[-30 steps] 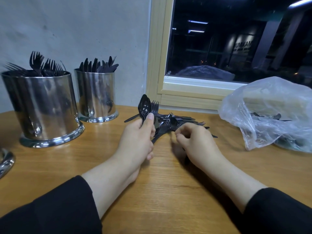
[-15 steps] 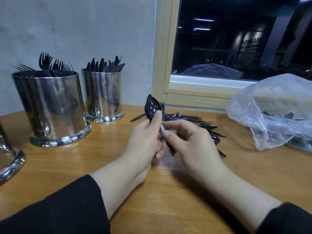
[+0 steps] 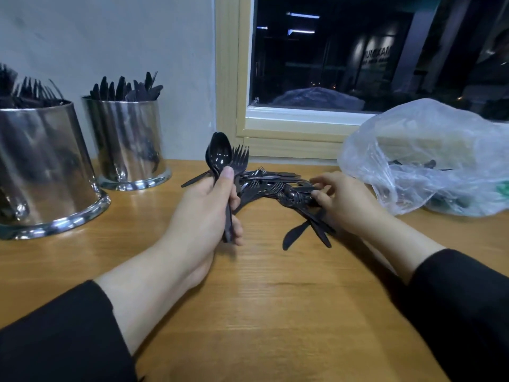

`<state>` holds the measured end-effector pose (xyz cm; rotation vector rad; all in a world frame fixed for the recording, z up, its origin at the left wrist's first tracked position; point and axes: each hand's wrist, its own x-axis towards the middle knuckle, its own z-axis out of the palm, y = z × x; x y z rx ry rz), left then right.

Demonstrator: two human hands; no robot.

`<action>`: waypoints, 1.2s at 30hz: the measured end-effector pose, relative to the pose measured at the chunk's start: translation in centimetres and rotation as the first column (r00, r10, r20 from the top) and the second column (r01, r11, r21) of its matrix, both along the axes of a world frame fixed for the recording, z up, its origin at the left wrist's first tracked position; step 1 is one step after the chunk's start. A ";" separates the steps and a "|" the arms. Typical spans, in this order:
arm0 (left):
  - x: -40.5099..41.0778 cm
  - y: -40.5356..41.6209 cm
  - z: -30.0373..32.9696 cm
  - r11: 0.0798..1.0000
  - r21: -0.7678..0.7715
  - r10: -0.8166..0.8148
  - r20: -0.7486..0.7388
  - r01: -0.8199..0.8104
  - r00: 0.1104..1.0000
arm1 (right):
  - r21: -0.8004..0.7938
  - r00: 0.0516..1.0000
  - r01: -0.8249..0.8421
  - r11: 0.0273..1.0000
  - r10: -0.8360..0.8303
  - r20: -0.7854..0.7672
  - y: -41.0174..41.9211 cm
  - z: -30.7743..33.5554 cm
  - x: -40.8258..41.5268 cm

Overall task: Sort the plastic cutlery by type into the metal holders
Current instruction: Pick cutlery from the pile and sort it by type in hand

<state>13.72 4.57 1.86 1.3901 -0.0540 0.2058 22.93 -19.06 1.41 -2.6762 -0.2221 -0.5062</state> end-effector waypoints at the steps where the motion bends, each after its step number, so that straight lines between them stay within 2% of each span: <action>1: 0.0 0.0 -0.1 1.000 0.018 -0.001 -0.001 0.001 1.000 | -0.034 0.999 0.018 0.999 -0.020 -0.042 -0.3 -0.2 0.3; 4: 0.2 0.1 -0.3 0.999 0.044 -0.014 -0.008 0.015 1.000 | -0.123 0.988 0.022 0.992 -0.040 -0.148 -0.3 -0.6 0.8; 6: 0.3 0.2 -0.5 0.998 0.050 -0.029 -0.015 0.030 0.999 | -0.167 0.987 0.007 0.986 -0.033 -0.157 0.0 -0.8 0.8; 12: 0.4 0.2 -0.8 0.995 0.078 -0.056 -0.020 0.057 0.998 | -0.127 0.989 0.037 0.991 -0.055 -0.138 0.2 -0.7 0.4; 14: 0.5 0.3 -0.9 0.995 0.080 -0.055 -0.019 0.056 0.998 | -0.099 0.995 0.055 0.994 -0.062 -0.073 0.1 -0.5 0.2; 17: 0.5 0.3 -0.8 0.994 0.102 -0.042 0.002 0.041 0.999 | 0.015 0.988 0.057 0.998 -0.058 0.142 -0.4 0.4 -0.3; 20: 0.4 0.3 -0.6 0.991 0.135 -0.018 0.022 0.015 1.000 | 0.118 0.908 -0.025 0.993 -0.027 0.417 -0.4 1.7 -1.2; 22: 0.4 0.4 -0.6 0.988 0.155 0.011 0.029 -0.015 1.000 | 0.092 0.842 -0.136 0.986 0.066 0.535 0.1 2.6 -1.8; 25: 0.6 0.7 -0.3 0.971 0.207 0.109 0.070 -0.122 0.992 | -0.009 0.796 -0.305 0.952 0.260 0.546 1.5 3.1 -2.6; 30: 1.2 1.5 -0.2 0.936 0.264 0.202 0.142 -0.234 0.969 | -0.067 0.763 -0.454 0.888 0.427 0.486 3.5 2.7 -4.1; 32: 1.1 1.4 -0.2 0.941 0.280 0.157 0.140 -0.191 0.978 | -0.058 0.753 -0.484 0.873 0.449 0.481 4.0 2.8 -4.5; 36: 0.0 0.5 -0.3 0.932 0.360 -0.077 0.071 0.047 0.994 | 0.040 0.763 -0.488 0.872 0.404 0.505 4.8 2.6 -4.9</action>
